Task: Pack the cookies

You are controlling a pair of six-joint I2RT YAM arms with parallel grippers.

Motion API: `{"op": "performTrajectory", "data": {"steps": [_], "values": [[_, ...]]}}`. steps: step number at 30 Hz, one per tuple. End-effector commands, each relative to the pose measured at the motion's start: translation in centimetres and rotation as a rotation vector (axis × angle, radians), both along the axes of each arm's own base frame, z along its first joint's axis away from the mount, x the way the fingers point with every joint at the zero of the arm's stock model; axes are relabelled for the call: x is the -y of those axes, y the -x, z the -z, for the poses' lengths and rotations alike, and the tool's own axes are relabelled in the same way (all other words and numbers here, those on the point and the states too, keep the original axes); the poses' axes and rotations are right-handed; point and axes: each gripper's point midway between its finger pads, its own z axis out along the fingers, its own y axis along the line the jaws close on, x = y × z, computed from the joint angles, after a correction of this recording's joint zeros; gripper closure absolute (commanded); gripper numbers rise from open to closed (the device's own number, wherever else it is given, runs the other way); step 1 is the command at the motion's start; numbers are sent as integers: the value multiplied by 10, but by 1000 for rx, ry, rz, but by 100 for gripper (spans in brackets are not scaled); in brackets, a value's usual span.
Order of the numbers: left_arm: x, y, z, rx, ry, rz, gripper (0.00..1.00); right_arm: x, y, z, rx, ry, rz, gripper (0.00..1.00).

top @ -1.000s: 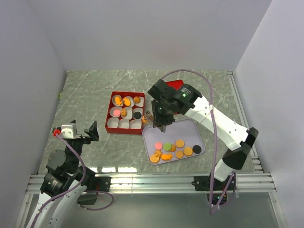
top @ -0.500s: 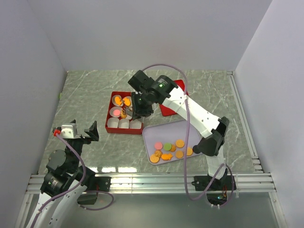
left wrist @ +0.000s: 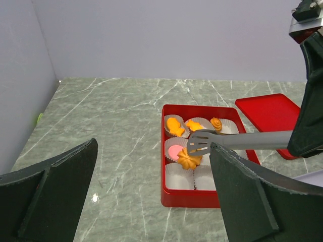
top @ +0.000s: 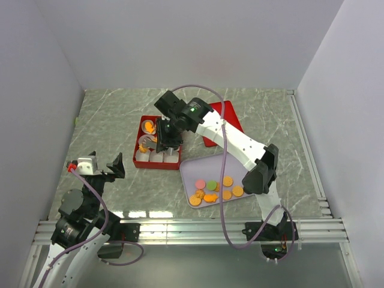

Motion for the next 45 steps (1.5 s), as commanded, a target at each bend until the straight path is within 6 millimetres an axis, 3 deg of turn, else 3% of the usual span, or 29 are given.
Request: {"op": "performTrajectory", "data": {"steps": [1, 25, 39, 45], "values": [[-1, 5, -11, 52, 11, 7, 1, -16, -4, -21, 44, -91, -10, 65], [-1, 4, -9, 44, 4, 7, 0, -28, -12, 41, -14, 2, -26, 66], [-2, 3, -9, 43, 8, 0, 1, -22, -13, 40, -1, 24, -29, 53], [-2, 3, -9, 44, 9, -2, 1, -22, -14, 21, 23, -6, -24, 53]]}}
